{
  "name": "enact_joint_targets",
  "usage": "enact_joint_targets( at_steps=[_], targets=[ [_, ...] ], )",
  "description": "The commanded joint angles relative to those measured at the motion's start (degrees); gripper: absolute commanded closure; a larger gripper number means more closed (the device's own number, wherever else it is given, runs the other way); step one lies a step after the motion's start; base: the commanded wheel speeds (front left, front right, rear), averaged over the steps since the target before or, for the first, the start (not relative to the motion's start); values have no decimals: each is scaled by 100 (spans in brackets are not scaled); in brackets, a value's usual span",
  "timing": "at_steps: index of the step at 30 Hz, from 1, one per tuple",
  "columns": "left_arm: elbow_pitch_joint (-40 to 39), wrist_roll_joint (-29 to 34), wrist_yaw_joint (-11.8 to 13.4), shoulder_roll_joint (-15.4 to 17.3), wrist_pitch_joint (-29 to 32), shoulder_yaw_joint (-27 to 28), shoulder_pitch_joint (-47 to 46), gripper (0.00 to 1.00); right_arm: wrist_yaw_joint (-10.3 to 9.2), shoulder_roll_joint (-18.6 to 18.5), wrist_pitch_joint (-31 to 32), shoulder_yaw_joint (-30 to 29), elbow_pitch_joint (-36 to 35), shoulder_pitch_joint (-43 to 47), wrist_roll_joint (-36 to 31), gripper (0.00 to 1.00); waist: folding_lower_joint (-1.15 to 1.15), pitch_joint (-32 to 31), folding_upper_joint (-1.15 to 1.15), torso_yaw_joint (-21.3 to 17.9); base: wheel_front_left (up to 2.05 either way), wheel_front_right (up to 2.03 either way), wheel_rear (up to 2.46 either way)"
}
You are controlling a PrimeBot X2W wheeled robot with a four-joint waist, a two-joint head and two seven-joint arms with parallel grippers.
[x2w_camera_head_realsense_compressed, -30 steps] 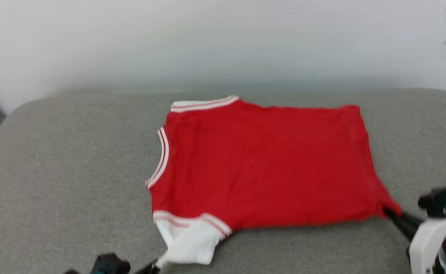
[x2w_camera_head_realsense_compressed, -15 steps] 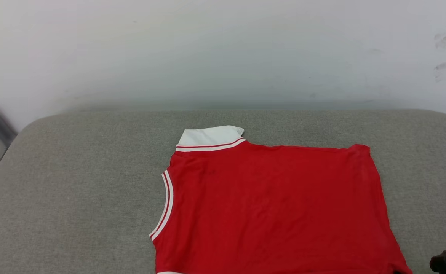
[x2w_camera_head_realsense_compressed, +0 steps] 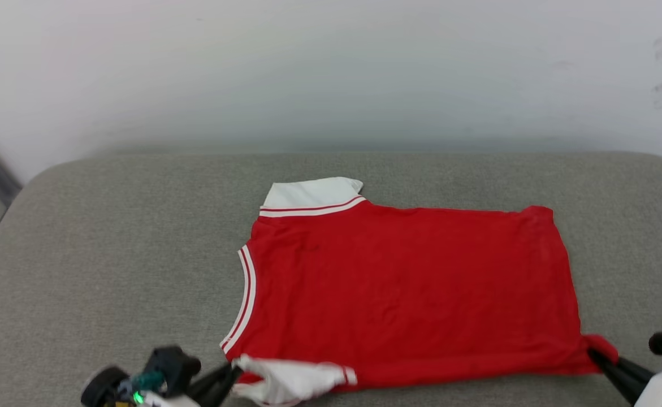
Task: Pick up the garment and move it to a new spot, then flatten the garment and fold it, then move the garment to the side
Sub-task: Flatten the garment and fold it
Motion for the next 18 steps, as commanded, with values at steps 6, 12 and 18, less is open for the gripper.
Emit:
enact_joint_targets(
  at_steps=[6, 12, 18],
  targets=[
    [387, 195, -241, -176, 125, 229, -856, 100, -4, 170, 245, -406, -225, -411, -78, 100, 0, 387, 0, -213, 0, 0, 0],
    [913, 218, -583, -371, 214, 398, -1544, 100, -4, 344, 414, -556, -221, -869, -91, 100, 0, 871, 0, -319, 0, 0, 0],
    [1815, 424, -977, -539, 315, 460, -2344, 100, -4, 464, 596, -374, 66, -1570, -35, 100, 0, 1436, 0, -367, 0, 0, 0]
  ],
)
